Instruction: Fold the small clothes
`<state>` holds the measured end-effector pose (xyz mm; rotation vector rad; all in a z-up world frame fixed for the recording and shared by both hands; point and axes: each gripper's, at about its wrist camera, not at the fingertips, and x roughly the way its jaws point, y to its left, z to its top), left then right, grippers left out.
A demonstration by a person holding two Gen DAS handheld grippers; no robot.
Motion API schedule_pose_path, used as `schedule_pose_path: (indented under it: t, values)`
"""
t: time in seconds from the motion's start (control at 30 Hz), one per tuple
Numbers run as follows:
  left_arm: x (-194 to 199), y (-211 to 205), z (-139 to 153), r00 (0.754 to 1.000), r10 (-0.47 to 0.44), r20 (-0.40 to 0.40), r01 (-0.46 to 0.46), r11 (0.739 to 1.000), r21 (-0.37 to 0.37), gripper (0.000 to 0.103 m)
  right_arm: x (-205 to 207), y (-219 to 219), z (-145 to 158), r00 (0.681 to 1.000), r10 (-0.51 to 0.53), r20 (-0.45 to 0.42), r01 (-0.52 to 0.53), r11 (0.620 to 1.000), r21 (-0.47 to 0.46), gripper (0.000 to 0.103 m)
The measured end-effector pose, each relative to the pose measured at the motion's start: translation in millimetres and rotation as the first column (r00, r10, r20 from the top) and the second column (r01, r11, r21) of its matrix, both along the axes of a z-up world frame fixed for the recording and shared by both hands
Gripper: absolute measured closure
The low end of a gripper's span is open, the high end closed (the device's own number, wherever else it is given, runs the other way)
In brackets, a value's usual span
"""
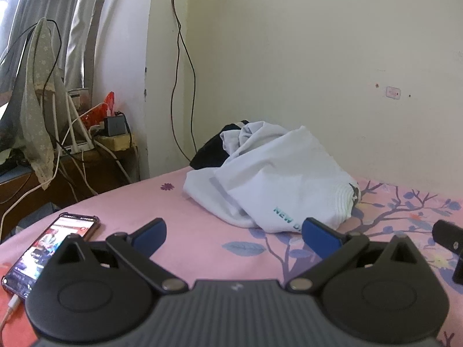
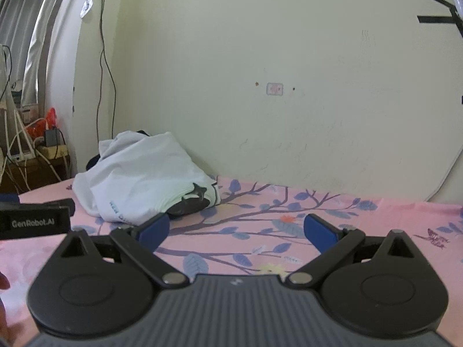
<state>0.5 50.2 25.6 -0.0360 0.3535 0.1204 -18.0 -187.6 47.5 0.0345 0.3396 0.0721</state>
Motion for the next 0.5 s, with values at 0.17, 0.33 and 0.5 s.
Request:
schedule_pose_path:
  t: [0.17,0.33,0.5]
  values:
    - [5.6,2.3,-0.3,0.999,0.002,-0.036,-0.002,1.000,-0.006,0.000,0.3,-1.3,-1.0,1.000,0.014,-0.007,-0.014,1.000,0.017,0.009]
    - [8.6,2.8,-2.2,0.998,0.002,-0.060,-0.003,1.000,-0.012,0.000,1.6,-3.1,-1.3,1.000,0.012,-0.015,-0.011,0.999,0.034,0.008]
    - [9.4,2.4,-2.5,0.998,-0.002,-0.067,0.002,1.000,-0.011,0.000,2.0,-5.5,-1.9,1.000,0.011,-0.022,-0.010,0.999,0.051,0.009]
